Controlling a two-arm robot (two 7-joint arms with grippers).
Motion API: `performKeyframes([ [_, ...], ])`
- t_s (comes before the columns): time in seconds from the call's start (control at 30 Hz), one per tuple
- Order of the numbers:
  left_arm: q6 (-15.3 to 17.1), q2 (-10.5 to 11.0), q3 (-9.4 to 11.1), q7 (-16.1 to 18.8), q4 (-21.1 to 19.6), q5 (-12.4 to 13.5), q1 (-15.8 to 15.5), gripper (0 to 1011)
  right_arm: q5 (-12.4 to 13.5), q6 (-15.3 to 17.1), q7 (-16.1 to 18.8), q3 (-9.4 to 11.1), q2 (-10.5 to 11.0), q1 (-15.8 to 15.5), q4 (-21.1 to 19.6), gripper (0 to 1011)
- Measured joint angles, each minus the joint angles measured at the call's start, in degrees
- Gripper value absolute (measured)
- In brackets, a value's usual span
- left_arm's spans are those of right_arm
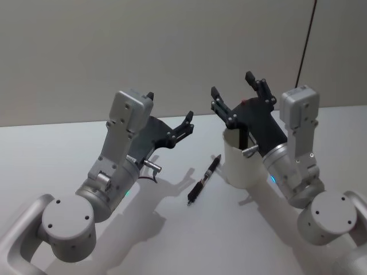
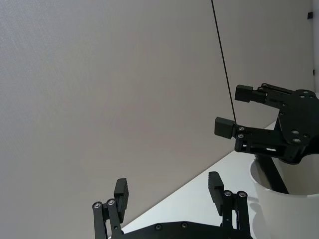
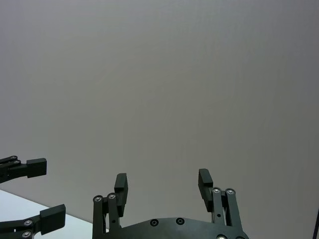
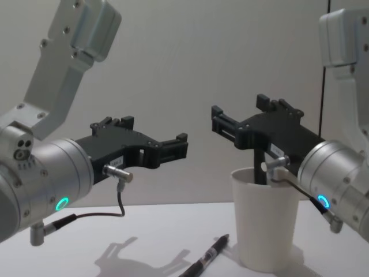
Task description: Place the pen into the pen holder.
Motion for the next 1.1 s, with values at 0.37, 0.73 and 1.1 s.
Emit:
performKeyframes([
  [0.37, 0.0, 0.0, 0.0, 0.0, 0.0, 0.0, 0.0, 1001, -0.45, -0.18, 1.24, 1.04, 1.01, 0.12, -2.87, 1001],
  [0.73, 0.0, 0.0, 0.0, 0.0, 0.0, 0.0, 0.0, 1001, 2.29, 2.92, 5.26, 5.75, 5.97, 0.69, -10.72, 1002],
  [1.1, 0.0, 0.0, 0.0, 0.0, 0.0, 0.0, 0.0, 1001, 6.53, 7.39, 9.43, 10.89, 11.63, 1.86, -16.69, 1001],
])
